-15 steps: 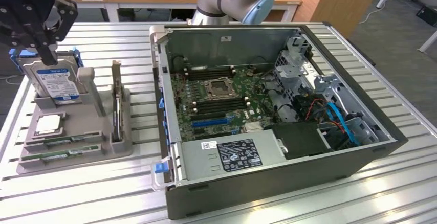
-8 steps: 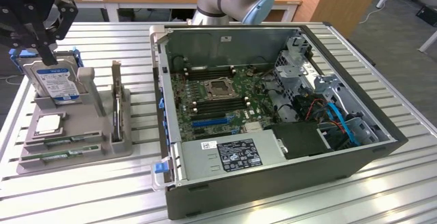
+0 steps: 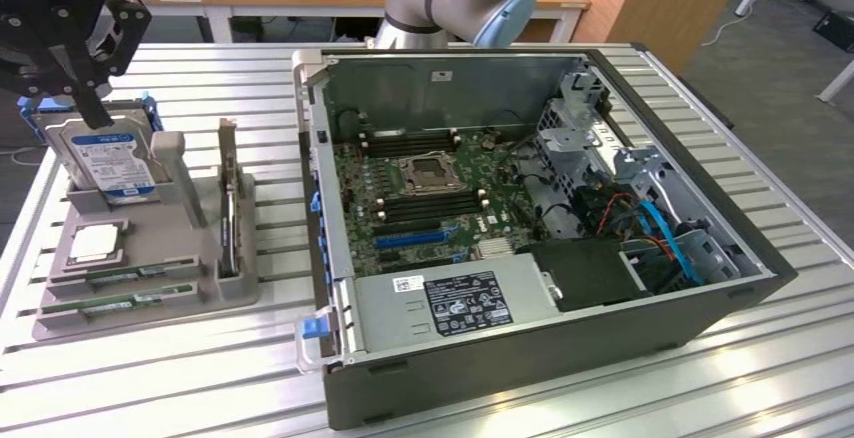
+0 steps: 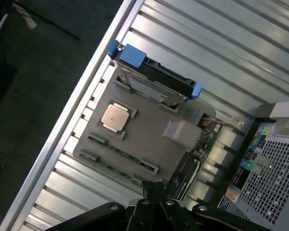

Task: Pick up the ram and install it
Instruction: 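Pick up the ram and move it above insertion slot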

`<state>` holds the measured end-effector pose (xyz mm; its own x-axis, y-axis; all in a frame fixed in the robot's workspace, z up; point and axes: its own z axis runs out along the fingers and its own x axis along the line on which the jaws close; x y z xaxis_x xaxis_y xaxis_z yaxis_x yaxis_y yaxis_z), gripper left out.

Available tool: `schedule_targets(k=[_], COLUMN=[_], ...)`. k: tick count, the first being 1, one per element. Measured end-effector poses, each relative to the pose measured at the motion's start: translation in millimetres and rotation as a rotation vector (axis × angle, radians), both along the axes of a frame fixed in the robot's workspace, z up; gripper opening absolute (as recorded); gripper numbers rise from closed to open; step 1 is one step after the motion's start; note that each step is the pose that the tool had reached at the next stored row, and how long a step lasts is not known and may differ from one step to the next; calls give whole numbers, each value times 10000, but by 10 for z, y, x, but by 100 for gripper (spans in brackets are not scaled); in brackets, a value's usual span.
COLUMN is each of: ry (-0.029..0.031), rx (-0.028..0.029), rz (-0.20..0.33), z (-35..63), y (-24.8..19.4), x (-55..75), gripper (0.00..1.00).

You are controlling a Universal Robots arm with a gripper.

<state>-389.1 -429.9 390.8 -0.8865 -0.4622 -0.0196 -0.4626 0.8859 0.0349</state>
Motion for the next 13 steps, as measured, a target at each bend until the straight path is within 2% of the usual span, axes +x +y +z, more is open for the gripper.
schedule_targets(k=[13], ry=[0], rx=[-13], rz=[2371], z=[-5], y=[0], x=[0], gripper=[11])
